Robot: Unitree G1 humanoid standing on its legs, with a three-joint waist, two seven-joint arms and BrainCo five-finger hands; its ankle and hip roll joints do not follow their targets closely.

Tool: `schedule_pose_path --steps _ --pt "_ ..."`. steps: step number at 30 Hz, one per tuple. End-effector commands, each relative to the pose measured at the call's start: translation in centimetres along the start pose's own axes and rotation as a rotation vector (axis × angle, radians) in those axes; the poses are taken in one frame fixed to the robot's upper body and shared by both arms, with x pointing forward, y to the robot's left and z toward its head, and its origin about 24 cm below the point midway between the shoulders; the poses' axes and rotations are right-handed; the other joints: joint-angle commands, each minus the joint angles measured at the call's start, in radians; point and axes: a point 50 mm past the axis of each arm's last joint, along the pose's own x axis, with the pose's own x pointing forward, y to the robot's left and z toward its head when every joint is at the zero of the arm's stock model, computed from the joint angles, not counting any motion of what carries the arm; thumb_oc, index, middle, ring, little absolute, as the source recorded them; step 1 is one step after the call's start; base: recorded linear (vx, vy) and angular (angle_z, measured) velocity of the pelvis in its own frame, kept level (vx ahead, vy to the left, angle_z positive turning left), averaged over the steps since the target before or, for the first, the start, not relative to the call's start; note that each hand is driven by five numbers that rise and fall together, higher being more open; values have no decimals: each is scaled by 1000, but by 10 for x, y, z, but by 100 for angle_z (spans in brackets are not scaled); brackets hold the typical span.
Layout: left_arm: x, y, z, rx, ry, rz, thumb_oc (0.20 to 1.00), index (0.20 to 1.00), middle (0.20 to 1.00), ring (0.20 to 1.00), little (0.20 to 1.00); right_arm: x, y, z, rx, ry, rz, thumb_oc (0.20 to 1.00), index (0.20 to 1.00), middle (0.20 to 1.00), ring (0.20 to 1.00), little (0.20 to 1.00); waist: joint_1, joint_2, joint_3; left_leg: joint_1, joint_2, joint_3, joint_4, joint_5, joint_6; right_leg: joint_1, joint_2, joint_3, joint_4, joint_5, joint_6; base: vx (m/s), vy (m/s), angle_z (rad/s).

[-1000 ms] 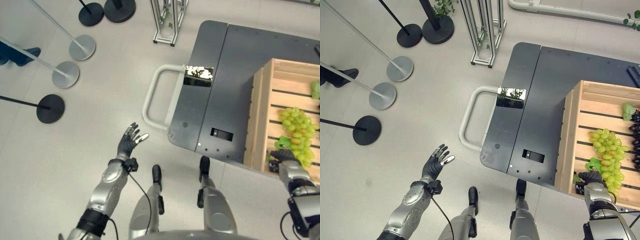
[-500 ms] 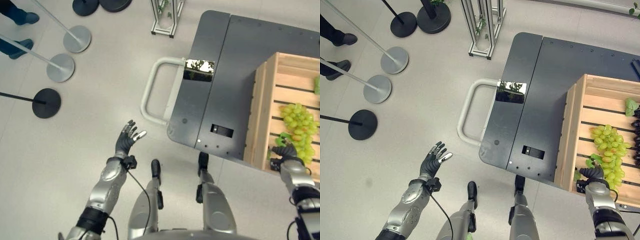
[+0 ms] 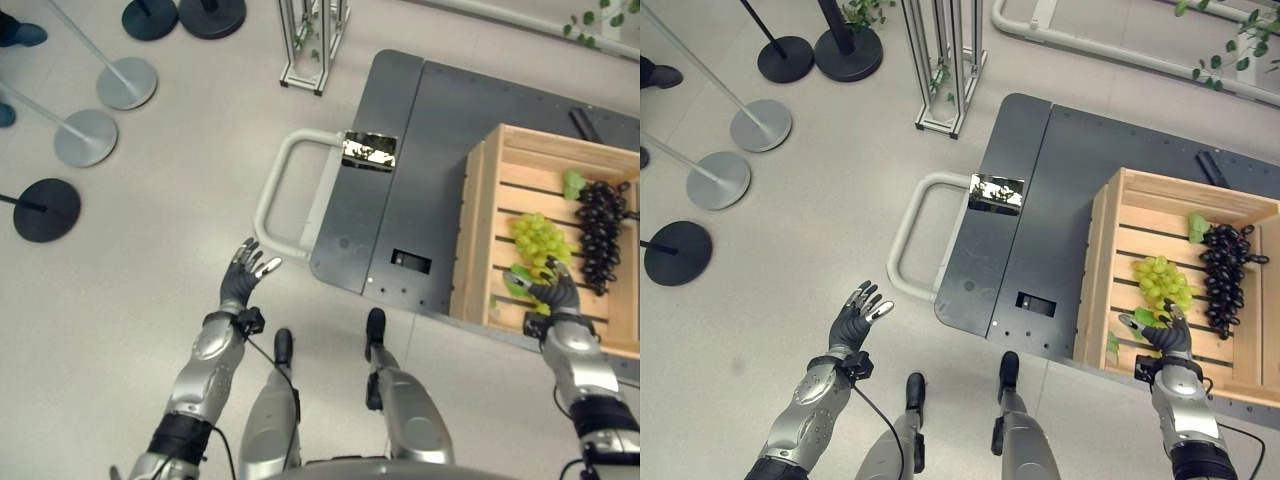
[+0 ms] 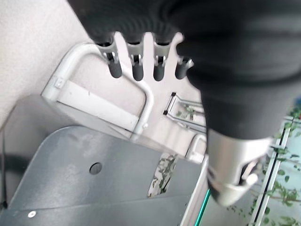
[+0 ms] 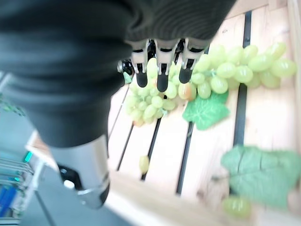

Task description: Pick up the fruits from the basket on one side to the basket on the other side

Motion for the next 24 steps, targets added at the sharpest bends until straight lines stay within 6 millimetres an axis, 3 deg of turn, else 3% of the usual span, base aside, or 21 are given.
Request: schedule_pose_path --steps 1,2,5,9,11,12,13,16,18,19,20,21,22,24 --pt "-5 7 1 49 -20 -4 1000 1000 1000 1000 1000 -5 -3 8 -11 -72 15 1000 1000 1000 1000 1000 4 -14 -127 -69 -45 38 57 -64 26 3 58 -56 218 -283 53 -3 87 -9" --pt "-3 8 6 76 -35 -8 1000 1000 1000 1000 1000 -6 4 9 13 -78 30 1000 1000 1000 1000 1000 -1 -28 -120 -46 -25 50 46 -63 33 -40 49 -31 314 -270 97 -8 89 -7" --pt "1 9 13 104 -60 -12 1000 1000 1000 1000 1000 -8 11 11 37 -94 50 1000 1000 1000 1000 1000 6 -31 -113 -56 -4 42 76 -63 34 -62 61 28 394 -294 115 -65 -6 -16" --pt "4 14 22 111 -89 11 1000 1000 1000 1000 1000 -9 21 16 51 -112 74 1000 1000 1000 1000 1000 59 -23 -153 -86 67 40 95 -56 20 19 -65 -40 389 -295 79 -73 -160 -5" --pt "6 12 27 111 -105 14 1000 1000 1000 1000 1000 -8 23 22 60 -137 67 1000 1000 1000 1000 1000 72 -40 -188 -94 95 26 71 -41 -3 81 -136 -1 335 -199 106 -62 -219 42" --pt "6 12 27 112 -104 14 1000 1000 1000 1000 1000 -9 23 22 60 -136 67 1000 1000 1000 1000 1000 74 -41 -190 -92 94 28 69 -41 -2 83 -136 0 329 -195 107 -95 -251 14" --pt "5 17 28 126 -103 32 1000 1000 1000 1000 1000 -10 24 26 57 -155 75 1000 1000 1000 1000 1000 91 -63 -218 -103 119 41 51 -24 -29 133 -195 -6 265 -100 135 -99 -301 -4" --pt "4 21 28 143 -100 45 1000 1000 1000 1000 1000 -11 21 27 43 -156 71 1000 1000 1000 1000 1000 90 -87 -253 -110 146 53 37 -7 -58 156 -206 41 213 -49 163 -63 -308 -24" --pt "3 22 28 146 -100 46 1000 1000 1000 1000 1000 -12 19 24 40 -144 70 1000 1000 1000 1000 1000 90 -90 -262 -115 154 54 45 -8 -66 163 -202 60 200 -56 174 -26 -231 -20" --pt "2 24 26 146 -94 55 1000 1000 1000 1000 1000 -13 13 19 2 -128 62 1000 1000 1000 1000 1000 88 -91 -271 -123 174 54 57 2 -88 179 -177 78 195 -116 189 -27 -191 -40" --pt "2 24 26 146 -93 55 1000 1000 1000 1000 1000 -13 13 19 1 -127 62 1000 1000 1000 1000 1000 88 -90 -271 -123 175 53 58 1 -89 178 -176 78 199 -119 189 -23 -350 -60" --pt "2 27 27 146 -93 65 1000 1000 1000 1000 1000 -14 11 19 -9 -122 69 1000 1000 1000 1000 1000 94 -78 -271 -115 202 56 70 7 -105 179 -153 38 223 -228 180 17 -238 -60" --pt "1 29 25 140 -86 72 1000 1000 1000 1000 1000 -15 10 18 -30 -118 75 1000 1000 1000 1000 1000 100 -68 -266 -112 221 56 84 6 -109 184 -145 4 254 -301 169 16 -242 -57" --pt "1 30 24 129 -83 75 1000 1000 1000 1000 1000 -13 10 21 -53 -126 74 1000 1000 1000 1000 1000 99 -55 -260 -104 233 49 94 3 -130 212 -139 -19 228 -335 157 -39 -334 -23"
